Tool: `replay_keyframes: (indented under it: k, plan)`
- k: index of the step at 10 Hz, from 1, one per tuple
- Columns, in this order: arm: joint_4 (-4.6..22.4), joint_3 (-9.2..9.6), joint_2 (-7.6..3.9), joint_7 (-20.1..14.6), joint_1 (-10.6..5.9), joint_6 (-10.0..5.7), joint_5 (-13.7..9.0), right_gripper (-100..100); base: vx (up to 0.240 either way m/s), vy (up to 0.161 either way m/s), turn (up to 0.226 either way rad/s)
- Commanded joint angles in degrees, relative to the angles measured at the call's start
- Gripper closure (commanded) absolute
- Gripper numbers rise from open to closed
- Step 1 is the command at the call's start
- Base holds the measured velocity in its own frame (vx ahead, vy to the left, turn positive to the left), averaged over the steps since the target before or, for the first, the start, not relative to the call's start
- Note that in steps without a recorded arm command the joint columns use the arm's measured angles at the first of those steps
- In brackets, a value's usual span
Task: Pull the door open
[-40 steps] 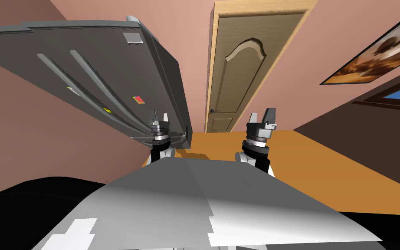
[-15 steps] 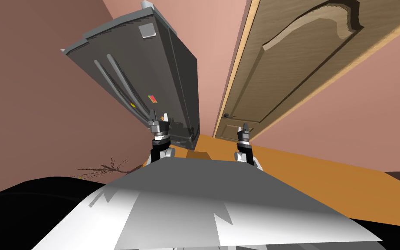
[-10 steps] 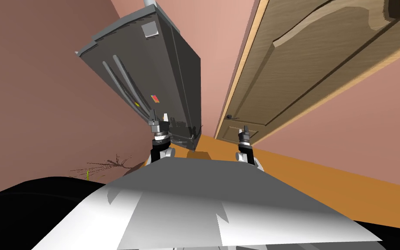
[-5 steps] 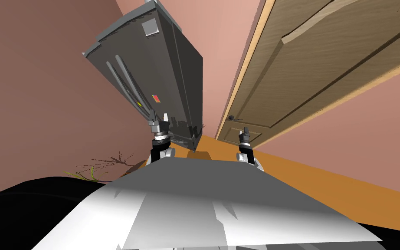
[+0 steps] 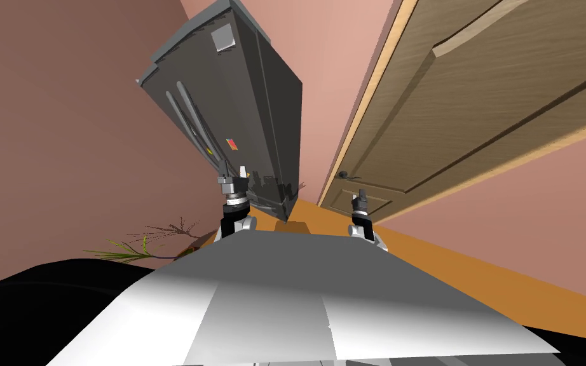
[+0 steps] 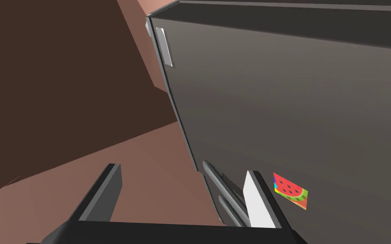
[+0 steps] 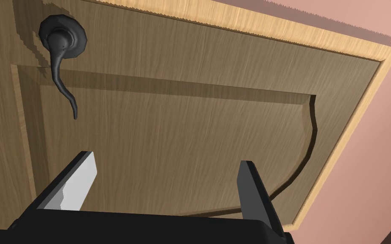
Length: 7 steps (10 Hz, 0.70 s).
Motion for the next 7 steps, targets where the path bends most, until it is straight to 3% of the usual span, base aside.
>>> replay_keyframes:
  k: [1, 2, 3, 4, 7]
  plan:
    - [2.9, -0.68, -0.97, -0.4, -0.85, 0.11, -0.8, -100, 0.038, -0.030, 0.115]
    - [3.4, -0.68, -0.97, -0.4, -0.85, 0.11, -0.8, -100, 0.034, -0.027, 0.069]
    - [4.8, -1.22, -1.75, -0.7, -1.90, -0.18, -1.4, -100, 0.050, -0.031, 0.129]
    - [6.6, -1.22, -1.75, -0.7, -1.90, -0.18, -1.4, -100, 0.043, -0.030, 0.089]
    - [12.1, -2.24, -3.26, -1.2, -3.92, -0.75, -2.7, -100, 0.037, -0.029, 0.110]
